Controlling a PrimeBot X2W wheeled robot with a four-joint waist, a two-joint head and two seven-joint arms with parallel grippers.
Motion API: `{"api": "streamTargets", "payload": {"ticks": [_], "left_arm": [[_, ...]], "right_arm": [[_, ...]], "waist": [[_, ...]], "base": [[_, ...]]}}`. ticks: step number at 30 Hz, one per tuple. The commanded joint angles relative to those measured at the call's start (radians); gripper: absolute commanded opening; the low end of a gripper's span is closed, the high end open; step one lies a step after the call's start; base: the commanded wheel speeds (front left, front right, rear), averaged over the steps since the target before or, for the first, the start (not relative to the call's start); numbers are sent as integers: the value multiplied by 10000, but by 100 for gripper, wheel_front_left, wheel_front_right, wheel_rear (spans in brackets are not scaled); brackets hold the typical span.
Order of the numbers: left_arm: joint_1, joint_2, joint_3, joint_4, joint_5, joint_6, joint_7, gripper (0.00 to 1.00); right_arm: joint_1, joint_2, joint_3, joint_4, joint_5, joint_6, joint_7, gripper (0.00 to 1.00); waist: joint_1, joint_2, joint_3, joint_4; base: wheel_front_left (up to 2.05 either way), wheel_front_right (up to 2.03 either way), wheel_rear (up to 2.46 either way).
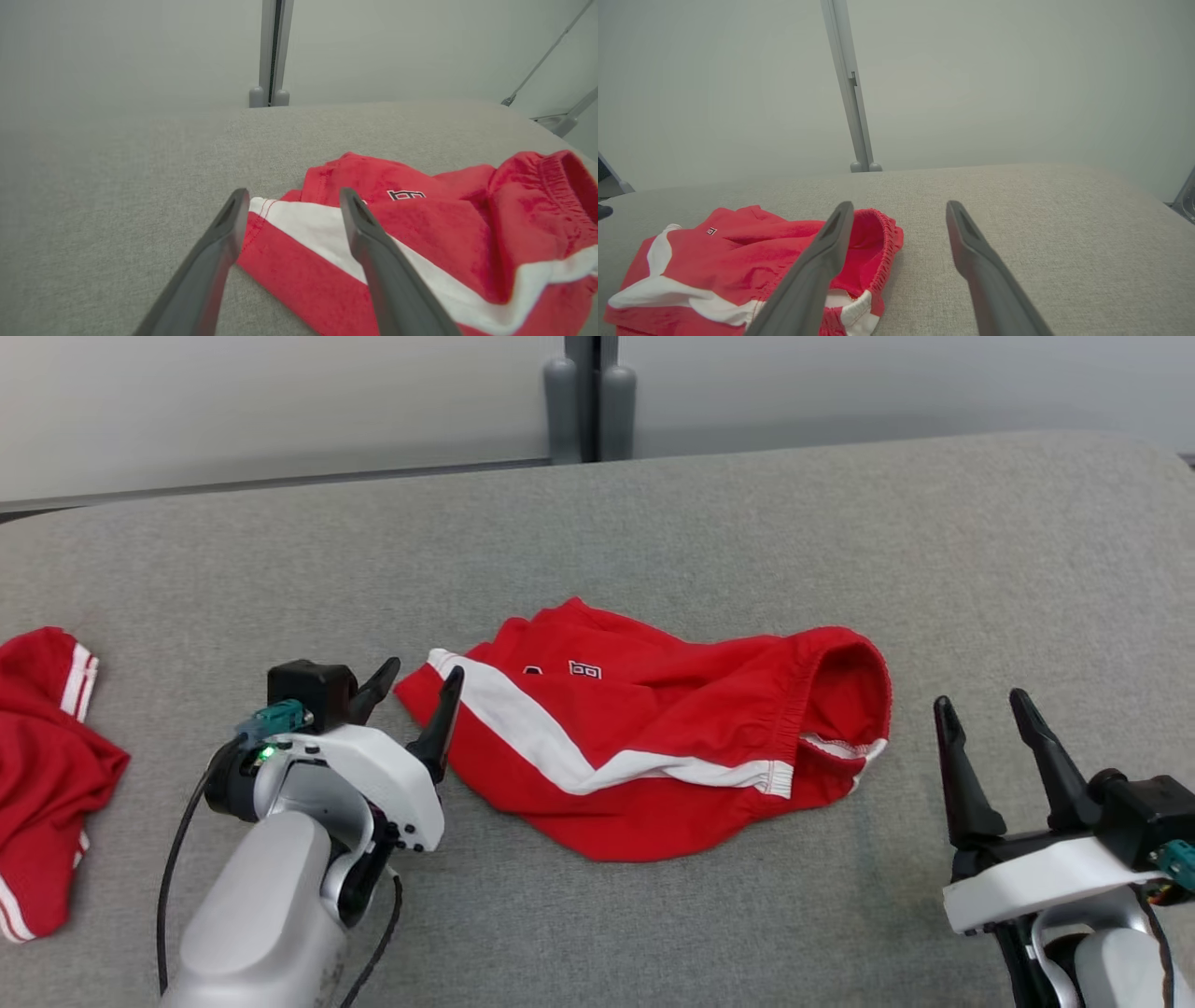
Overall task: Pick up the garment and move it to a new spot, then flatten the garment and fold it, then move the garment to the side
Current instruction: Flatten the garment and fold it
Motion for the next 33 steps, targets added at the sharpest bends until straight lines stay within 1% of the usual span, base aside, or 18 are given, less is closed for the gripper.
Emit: {"api": "streamTargets", "payload": {"ticks": [1, 3, 8, 9, 13, 14, 15, 16, 18, 19, 24, 26, 30, 33], "left_arm": [[-424, 111, -88, 455, -240, -35, 227, 100], [-871, 172, -378, 1075, -550, -46, 553, 100], [-1761, 614, -1042, 2271, -1257, -41, 1179, 100], [-2070, 795, -1279, 2634, -1404, -42, 1314, 100], [-2502, 969, -1684, 3316, -1638, -43, 1524, 100], [-2591, 941, -1763, 3440, -1771, -44, 1617, 89], [-2674, 943, -1848, 3571, -1867, -44, 1678, 51], [-2754, 993, -1956, 3679, -1862, -44, 1689, 0], [-2791, 949, -2201, 3791, -2047, -44, 1709, 0], [-2860, 1018, -2334, 3836, -1994, -43, 1653, 0], [-2962, 1034, -2621, 3910, -2240, -37, 1235, 0], [-3019, 1064, -2767, 3938, -2300, -37, 1038, 0], [-3051, 971, -2991, 3941, -2589, -38, 760, 0], [-3094, 884, -3114, 3916, -2751, -38, 518, 0]], "right_arm": [[-196, 21, 77, 57, 9, -1, -100, 100], [-281, 15, 139, 198, 54, -1, -172, 100], [-471, 70, 217, 453, 98, 0, -360, 100], [-530, 77, 198, 533, 122, -1, -419, 100], [-625, 114, 259, 695, 146, -1, -484, 100], [-667, 121, 274, 738, 157, -1, -495, 100], [-703, 125, 279, 767, 164, 0, -512, 100], [-737, 133, 297, 801, 171, -1, -531, 100], [-764, 138, 357, 856, 188, -1, -519, 100], [-771, 131, 390, 882, 200, -1, -511, 100], [-819, 64, 868, 964, 332, 0, -322, 100], [-777, -17, 1356, 962, 537, -1, -129, 100], [-614, -249, 2649, 933, 1235, -1, 482, 100], [-652, -435, 3254, 1029, 1646, -1, 869, 100]], "waist": [[-1, 0, 322, -343], [-1, 0, 445, -501], [-1, 0, 727, -811], [-1, 0, 813, -867], [-1, 0, 935, -962], [-1, 0, 962, -969], [-1, 0, 982, -971], [-1, 0, 998, -975], [-1, 0, 1022, -976], [-1, 0, 1023, -965], [-1, 0, 993, -889], [-1, 0, 965, -830], [-1, 0, 949, -632], [-1, 0, 997, -433]], "base": [[0, 0, 0], [0, 0, 0], [0, 0, 0], [0, 0, 0], [0, 0, 0], [0, 0, 0], [0, 0, 0], [0, 0, 0], [0, 0, 0], [0, 0, 0], [0, 0, 0], [0, 0, 0], [0, 0, 0], [0, 0, 0]]}}
